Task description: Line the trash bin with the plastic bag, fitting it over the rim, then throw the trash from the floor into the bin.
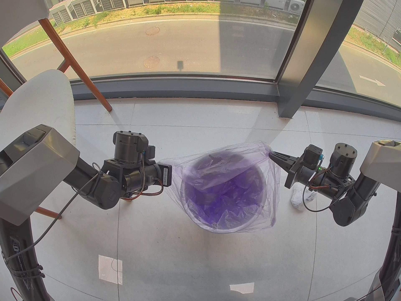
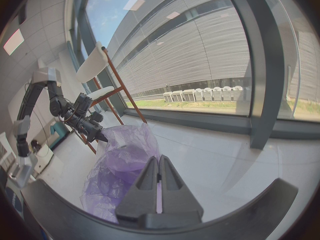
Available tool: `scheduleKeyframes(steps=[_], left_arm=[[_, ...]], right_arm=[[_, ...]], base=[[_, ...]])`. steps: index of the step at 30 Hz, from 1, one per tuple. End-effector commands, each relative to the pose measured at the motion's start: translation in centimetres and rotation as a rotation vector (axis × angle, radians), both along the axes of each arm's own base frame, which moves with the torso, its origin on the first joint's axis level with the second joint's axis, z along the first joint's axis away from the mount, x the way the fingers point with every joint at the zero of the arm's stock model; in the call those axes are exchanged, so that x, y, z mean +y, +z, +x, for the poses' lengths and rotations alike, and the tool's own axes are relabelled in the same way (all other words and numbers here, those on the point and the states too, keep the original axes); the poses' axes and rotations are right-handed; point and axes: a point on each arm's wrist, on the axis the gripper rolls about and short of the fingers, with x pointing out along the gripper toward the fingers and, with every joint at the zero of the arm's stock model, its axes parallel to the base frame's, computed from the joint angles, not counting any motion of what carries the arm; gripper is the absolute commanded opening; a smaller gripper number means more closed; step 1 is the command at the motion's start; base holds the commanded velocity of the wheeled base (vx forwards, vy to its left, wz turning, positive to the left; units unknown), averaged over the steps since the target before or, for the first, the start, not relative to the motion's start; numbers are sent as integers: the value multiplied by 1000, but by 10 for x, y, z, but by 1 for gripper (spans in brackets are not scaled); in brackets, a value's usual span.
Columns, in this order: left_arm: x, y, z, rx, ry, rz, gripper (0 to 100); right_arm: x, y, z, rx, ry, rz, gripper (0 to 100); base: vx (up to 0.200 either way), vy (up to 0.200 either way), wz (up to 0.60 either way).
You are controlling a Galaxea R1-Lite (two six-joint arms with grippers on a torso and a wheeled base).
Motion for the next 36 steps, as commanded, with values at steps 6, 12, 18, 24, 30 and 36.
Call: scheduleKeyframes(steps=[6, 12, 18, 24, 30, 36], left_arm=[[6, 9, 11, -38, 24, -19, 0], [10, 7, 21, -45, 41, -27, 0], [9, 6, 29, -24, 99, -115, 0], [8, 6, 30, -25, 122, -126, 0], [1, -10, 32, 5, 122, -108, 0], [-13, -38, 37, 33, 101, -94, 0]], right_arm=[[-3, -11, 24, 110, -25, 148, 0], [-8, -21, 55, 116, -47, 218, 0], [-11, -23, 79, 115, -57, 292, 0], [-15, -29, 82, 125, -68, 295, 0], [-27, -40, 85, 147, -100, 292, 0], [-31, -69, 86, 199, -119, 283, 0]], base=[[0, 0, 0], [0, 0, 0], [0, 0, 0], [0, 0, 0], [0, 0, 0], [0, 0, 0]])
